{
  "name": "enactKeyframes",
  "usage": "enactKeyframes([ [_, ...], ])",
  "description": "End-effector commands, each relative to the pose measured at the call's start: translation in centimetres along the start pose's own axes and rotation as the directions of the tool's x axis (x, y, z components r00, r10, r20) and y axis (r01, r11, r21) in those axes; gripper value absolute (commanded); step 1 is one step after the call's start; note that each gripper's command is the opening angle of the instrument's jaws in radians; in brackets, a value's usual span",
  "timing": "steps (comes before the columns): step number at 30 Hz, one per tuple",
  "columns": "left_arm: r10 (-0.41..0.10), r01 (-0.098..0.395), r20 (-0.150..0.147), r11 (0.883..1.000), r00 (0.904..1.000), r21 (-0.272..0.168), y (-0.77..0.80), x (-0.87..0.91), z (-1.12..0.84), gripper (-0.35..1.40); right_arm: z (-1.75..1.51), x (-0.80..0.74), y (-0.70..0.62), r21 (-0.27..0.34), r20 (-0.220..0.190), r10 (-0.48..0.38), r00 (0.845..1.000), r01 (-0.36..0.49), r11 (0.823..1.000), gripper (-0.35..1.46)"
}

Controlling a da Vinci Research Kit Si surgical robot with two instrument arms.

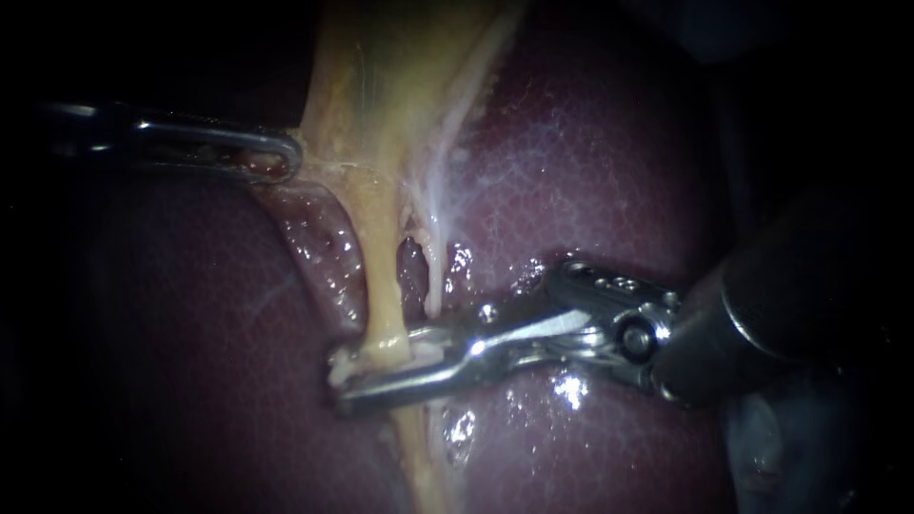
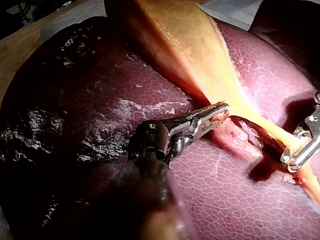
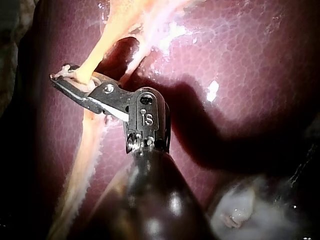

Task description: Clipping second clip left tube

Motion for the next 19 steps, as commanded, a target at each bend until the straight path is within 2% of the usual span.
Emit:
enactKeyframes([
  [1, 0.000, 0.000, 0.000, 1.000, 1.0000, -0.001, 0.00, 0.00, 0.00, -0.35, 0.00, 0.01, 0.00, 0.006, 0.005, -0.001, 1.000, 0.001, 1.000, -0.35],
  [4, 0.000, 0.000, 0.000, 1.000, 1.0000, -0.001, 0.00, 0.00, 0.00, -0.35, 0.00, 0.01, 0.02, 0.023, 0.017, -0.003, 1.000, 0.003, 1.000, -0.35],
  [19, 0.005, -0.005, 0.000, 1.000, 1.0000, 0.000, 0.00, -0.01, -0.01, -0.35, -0.03, 0.01, 0.09, 0.011, 0.009, -0.005, 1.000, 0.005, 1.000, -0.35],
])
